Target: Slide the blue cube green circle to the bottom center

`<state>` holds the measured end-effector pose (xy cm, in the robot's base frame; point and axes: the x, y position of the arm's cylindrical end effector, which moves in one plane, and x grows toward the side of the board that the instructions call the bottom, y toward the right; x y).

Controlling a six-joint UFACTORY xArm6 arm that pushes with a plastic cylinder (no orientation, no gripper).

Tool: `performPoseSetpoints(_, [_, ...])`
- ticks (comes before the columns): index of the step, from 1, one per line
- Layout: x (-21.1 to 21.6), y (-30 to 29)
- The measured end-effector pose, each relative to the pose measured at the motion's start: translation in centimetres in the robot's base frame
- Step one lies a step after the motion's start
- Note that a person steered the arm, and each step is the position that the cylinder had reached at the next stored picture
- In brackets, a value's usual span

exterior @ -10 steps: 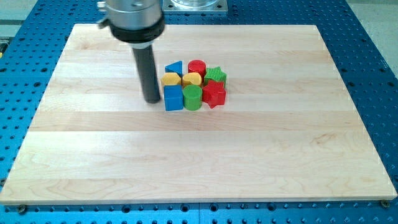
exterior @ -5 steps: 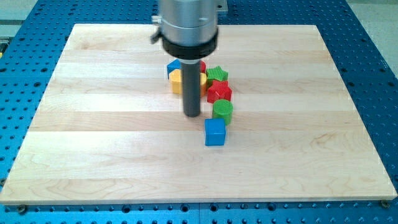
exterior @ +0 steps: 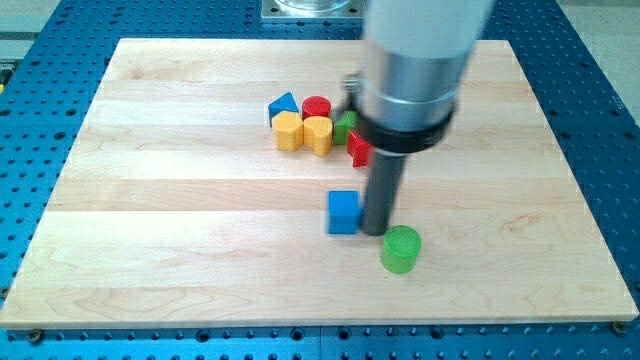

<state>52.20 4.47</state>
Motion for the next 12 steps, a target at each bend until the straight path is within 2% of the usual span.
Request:
performPoseSetpoints(1, [-3.3,-0.2])
performPoseSetpoints(3, [0.8,-4.9])
performPoseSetpoints(4, [-4.4,1.4])
performPoseSetpoints(5, [-1.3,7.8])
performPoseSetpoints(6, [5.8,8.0])
performPoseSetpoints(7, [5.8,6.3])
performPoseSetpoints(8, [4.4,9.2])
performPoseSetpoints(9, [4.0,9.1])
performPoseSetpoints(10, [4.0,4.0])
performPoseSetpoints(12, [1.1,2.0])
